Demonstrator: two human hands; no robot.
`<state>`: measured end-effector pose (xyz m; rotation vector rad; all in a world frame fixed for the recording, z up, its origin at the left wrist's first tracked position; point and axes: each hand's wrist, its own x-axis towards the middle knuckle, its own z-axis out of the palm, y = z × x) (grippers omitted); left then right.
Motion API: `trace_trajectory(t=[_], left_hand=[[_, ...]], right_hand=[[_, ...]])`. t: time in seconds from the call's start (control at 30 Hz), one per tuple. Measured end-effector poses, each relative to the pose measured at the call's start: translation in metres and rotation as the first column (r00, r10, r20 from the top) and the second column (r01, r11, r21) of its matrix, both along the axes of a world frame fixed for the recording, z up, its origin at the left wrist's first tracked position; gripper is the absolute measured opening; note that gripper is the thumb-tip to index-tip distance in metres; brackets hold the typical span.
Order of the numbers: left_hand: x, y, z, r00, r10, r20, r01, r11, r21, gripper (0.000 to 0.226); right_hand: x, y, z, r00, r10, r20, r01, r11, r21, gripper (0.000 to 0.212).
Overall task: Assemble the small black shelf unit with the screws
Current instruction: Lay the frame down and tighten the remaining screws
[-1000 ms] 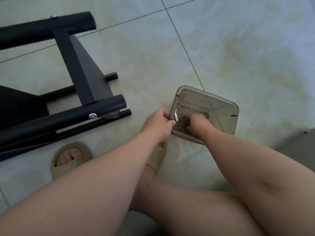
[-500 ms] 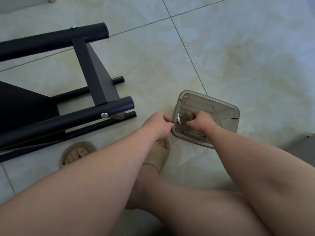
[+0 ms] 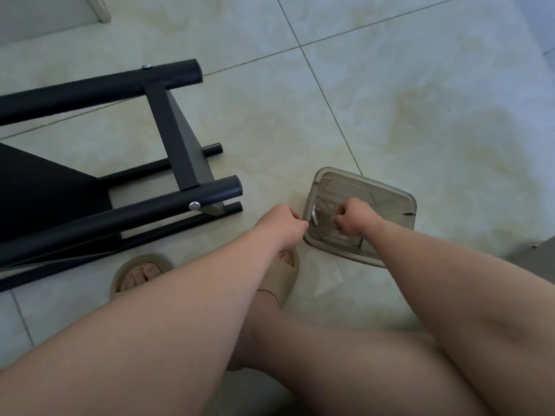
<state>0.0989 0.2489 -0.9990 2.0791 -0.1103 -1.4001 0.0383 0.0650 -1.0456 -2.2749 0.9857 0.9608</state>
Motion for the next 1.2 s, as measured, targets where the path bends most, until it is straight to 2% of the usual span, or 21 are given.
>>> trace_trajectory(t=[0.17,0.23,0.3,0.33,0.43,0.5,0.6,0.77,0.97,1.07,1.2], left_hand=[[0.013,0.015,0.054,0.951,-0.304,-0.054,0.308,0.947,0.091,0.037],[0.018,0.028,0.081,0.927,-0.33,-0.175,0.352,0.93,0.11,0.039],[0.023,0.045,0.111,0.909,-0.234,-0.346,0.275,0.959,0.074,0.039],[0.025,0.053,0.125,0.906,-0.17,-0.387,0.204,0.978,0.048,0.04],[0.033,0.081,0.166,0.949,0.036,-0.312,-0.043,0.999,-0.015,0.042],[0.041,0.101,0.188,0.951,0.195,-0.241,-0.22,0.972,-0.083,0.042],[0.048,0.138,0.223,0.899,0.313,-0.305,-0.382,0.902,-0.202,0.052],[0.039,0.189,0.26,0.849,0.271,-0.454,-0.422,0.864,-0.273,0.066],[0.023,0.212,0.28,0.818,0.294,-0.495,-0.497,0.795,-0.348,0.069],[0.019,0.217,0.284,0.777,0.341,-0.529,-0.564,0.751,-0.344,0.064],[0.023,0.219,0.278,0.712,0.454,-0.535,-0.654,0.706,-0.271,0.042]], right_hand=[[0.006,-0.009,0.069,0.996,0.084,-0.003,-0.084,0.994,0.065,0.028],[0.01,-0.005,0.107,0.988,0.157,0.005,-0.157,0.987,0.039,0.023],[0.015,0.008,0.146,0.975,0.21,0.068,-0.212,0.977,0.023,0.02],[0.019,0.016,0.166,0.966,0.223,0.128,-0.226,0.974,0.016,0.021],[0.028,0.054,0.228,0.903,0.203,0.379,-0.222,0.975,0.006,0.016],[0.028,0.083,0.263,0.838,0.118,0.533,-0.196,0.976,0.092,0.014],[0.016,0.126,0.301,0.745,0.04,0.666,-0.224,0.955,0.193,0.012],[0.009,0.181,0.33,0.647,0.104,0.755,-0.327,0.933,0.152,0.013],[0.014,0.227,0.343,0.603,0.212,0.769,-0.448,0.888,0.107,0.017],[0.018,0.238,0.348,0.593,0.245,0.767,-0.488,0.867,0.1,0.019],[0.02,0.232,0.342,0.583,0.178,0.793,-0.405,0.909,0.093,0.011]])
